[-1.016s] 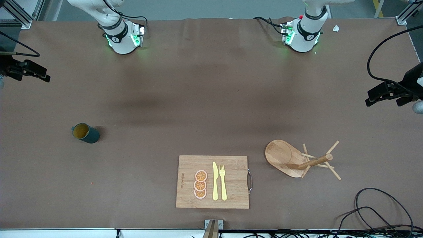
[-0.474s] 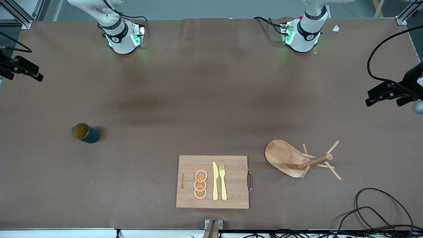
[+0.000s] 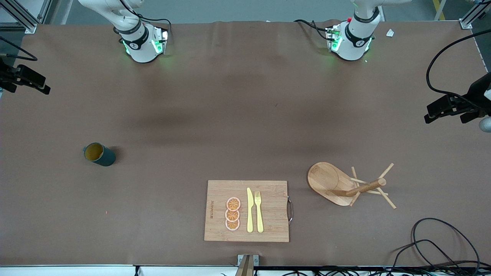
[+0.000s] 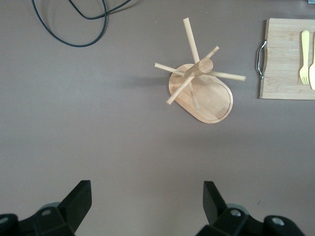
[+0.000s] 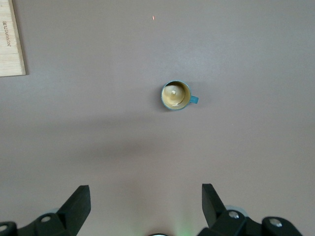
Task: Transfer cup from left to right arm and place
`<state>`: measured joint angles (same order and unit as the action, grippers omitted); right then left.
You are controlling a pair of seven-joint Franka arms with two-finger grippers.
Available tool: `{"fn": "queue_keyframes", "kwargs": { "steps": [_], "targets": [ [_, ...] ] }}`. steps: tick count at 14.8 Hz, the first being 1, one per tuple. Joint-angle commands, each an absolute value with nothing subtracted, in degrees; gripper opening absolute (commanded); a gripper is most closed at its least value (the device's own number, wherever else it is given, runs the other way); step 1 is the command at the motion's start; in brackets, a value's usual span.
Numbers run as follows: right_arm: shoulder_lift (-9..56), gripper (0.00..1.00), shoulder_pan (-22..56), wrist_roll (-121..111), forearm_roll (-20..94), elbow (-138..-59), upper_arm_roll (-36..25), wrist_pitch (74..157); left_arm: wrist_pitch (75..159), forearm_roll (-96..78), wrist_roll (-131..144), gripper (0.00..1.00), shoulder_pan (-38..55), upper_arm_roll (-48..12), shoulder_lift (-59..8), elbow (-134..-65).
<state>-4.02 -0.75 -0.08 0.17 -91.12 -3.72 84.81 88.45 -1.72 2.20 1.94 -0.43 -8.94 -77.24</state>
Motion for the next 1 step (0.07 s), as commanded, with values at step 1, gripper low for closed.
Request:
{"fn": "queue_keyframes", "kwargs": {
  "steps": [1],
  "targets": [
    [-4.57,1.00,-0.26,0.97,0.79,-91.32,-3.96,84.73,88.59,-0.88,0.88,1.00,1.76,-0.53,-7.56,-78.40]
  ]
}}
